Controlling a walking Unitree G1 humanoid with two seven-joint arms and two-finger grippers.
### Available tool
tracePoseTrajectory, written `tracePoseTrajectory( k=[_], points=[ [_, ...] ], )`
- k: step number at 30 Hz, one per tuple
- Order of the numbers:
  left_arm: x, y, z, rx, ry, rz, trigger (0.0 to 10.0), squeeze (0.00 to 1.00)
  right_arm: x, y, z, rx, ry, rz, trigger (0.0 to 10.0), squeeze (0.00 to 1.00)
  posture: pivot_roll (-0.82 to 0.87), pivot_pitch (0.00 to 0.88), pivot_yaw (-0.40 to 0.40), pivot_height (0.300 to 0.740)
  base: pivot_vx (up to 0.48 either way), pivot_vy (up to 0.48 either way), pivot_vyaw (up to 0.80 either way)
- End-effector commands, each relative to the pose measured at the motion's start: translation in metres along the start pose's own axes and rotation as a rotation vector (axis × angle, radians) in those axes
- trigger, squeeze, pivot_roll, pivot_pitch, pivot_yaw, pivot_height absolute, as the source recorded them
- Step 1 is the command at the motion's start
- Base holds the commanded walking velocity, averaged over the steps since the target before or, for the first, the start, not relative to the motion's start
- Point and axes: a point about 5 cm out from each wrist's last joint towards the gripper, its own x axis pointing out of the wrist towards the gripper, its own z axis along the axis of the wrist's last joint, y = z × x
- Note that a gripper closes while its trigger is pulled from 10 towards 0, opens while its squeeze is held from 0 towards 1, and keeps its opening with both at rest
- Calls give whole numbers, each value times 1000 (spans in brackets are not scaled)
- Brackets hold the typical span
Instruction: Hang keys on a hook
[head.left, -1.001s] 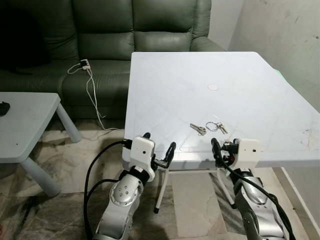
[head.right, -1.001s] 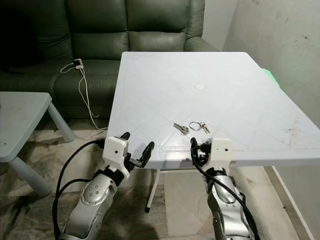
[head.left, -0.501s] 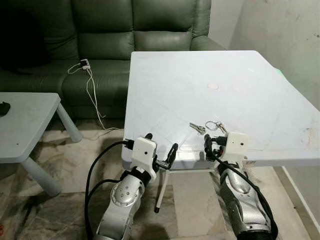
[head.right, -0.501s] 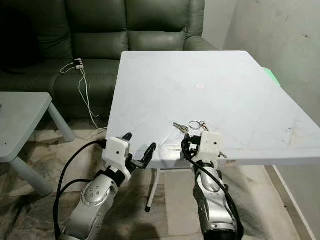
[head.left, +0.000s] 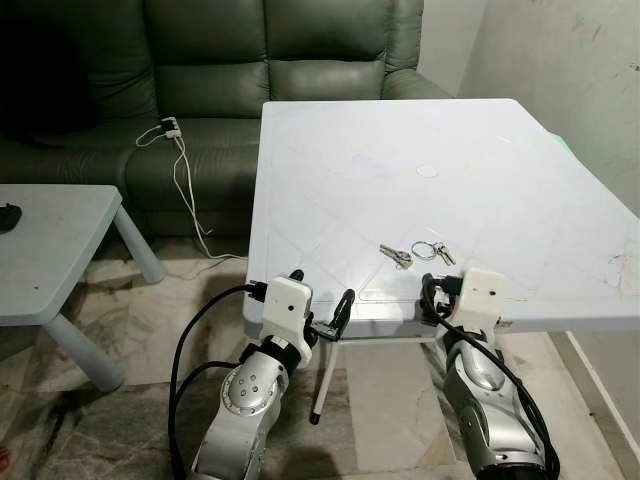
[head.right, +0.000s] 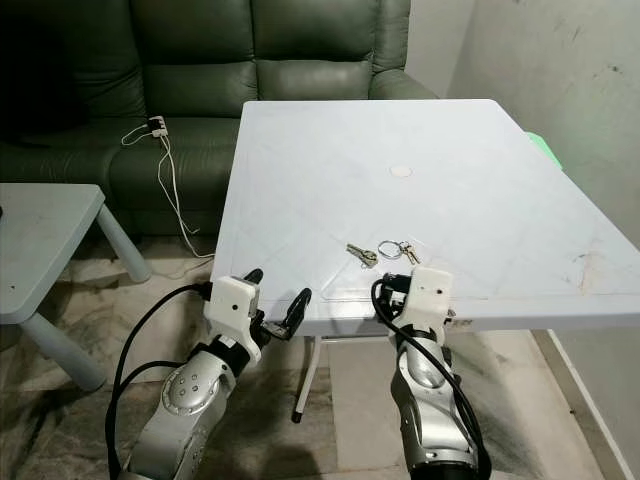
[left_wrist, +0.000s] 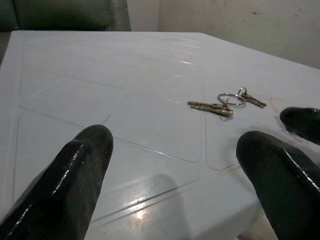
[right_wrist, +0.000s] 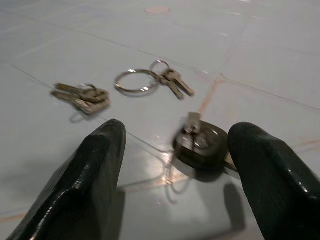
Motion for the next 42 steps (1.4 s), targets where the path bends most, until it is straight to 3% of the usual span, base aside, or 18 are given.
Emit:
tracePoseTrajectory(
  k=[1, 2, 3, 6, 7, 8, 9, 15, 16, 18, 19, 23, 24, 27, 28, 31, 32, 42],
  points=[
    [0, -2, 6, -11, -21, -2, 10000, 0, 0, -2, -3, -20, 19, -13, 8000, 0, -6, 35, -53, 740, 0, 0, 0],
    [0, -2, 6, -10, -21, -2, 10000, 0, -1, -2, -3, -22, 23, -12, 8000, 0, -6, 35, -53, 740, 0, 0, 0],
    [0, -2, 6, -12, -21, -1, 10000, 0, -1, -2, -3, -21, 25, -12, 7216, 0, -6, 35, -53, 740, 0, 0, 0],
    [0, -1, 6, -15, -22, 2, 10000, 0, -2, 0, -5, -18, 28, -6, 6353, 0, -4, 35, -54, 740, 0, 0, 0],
    [0, -1, 6, -15, -22, 3, 10000, 0, -2, 0, -5, -17, 26, -3, 6353, 0, -4, 35, -54, 740, 0, 0, 0],
    [0, -1, 6, -16, -22, 4, 10000, 0, -2, 1, -5, -17, 24, 1, 7412, 0, -4, 35, -54, 740, 0, 0, 0],
    [0, -1, 6, -16, -22, 5, 10000, 0, -2, 3, -5, -18, 25, 5, 7804, 0, -4, 35, -54, 740, 0, 0, 0],
    [0, -1, 7, -21, -22, 7, 10000, 0, 0, 7, -4, -12, 20, 9, 7804, 0, 1, 36, -54, 740, 0, 0, 0],
    [0, -2, 7, -20, -22, 7, 10000, 0, 0, 7, -4, -11, 22, 8, 7059, 0, 3, 35, -55, 740, 0, 0, 0],
    [0, -2, 7, -20, -22, 8, 10000, 0, 1, 9, -4, -11, 23, 7, 7059, 0, 3, 35, -55, 740, 0, 0, 0],
    [0, -1, 7, -22, -23, 10, 10000, 0, 2, 10, -4, -8, 24, 5, 5804, 0, 3, 35, -55, 740, 0, 0, 0],
    [0, -2, 7, -25, -24, 12, 10000, 0, 2, 12, -4, -7, 21, 7, 5490, 0, 7, 36, -58, 740, 0, 0, 0],
    [0, -2, 7, -24, -23, 13, 10000, 0, 2, 13, -4, -7, 18, 4, 4078, 0, 7, 36, -58, 740, 0, 0, 0],
    [0, -1, 7, -25, -24, 14, 10000, 0, 3, 14, -3, -4, 14, 2, 3922, 0, 7, 36, -58, 740, 0, 0, 0],
    [0, -2, 7, -25, -24, 15, 10000, 0, 3, 13, -3, -1, 4, 0, 2275, 0, 11, 36, -59, 740, 0, 0, 0],
    [-1, -1, 7, -29, -23, 18, 10000, 0, 3, 13, -4, 4, 12, -4, 1961, 0, 11, 36, -59, 740, 0, 0, 0],
    [-1, -1, 7, -25, -23, 17, 10000, 0, 3, 13, -4, 1, 7, -9, 0, 0, 13, 35, -58, 740, 0, 0, 0],
    [-1, -1, 7, -28, -21, 19, 10000, 0, 3, 14, -6, 5, 14, -21, 0, 0, 16, 38, -57, 740, 0, 0, 0]
  ],
)
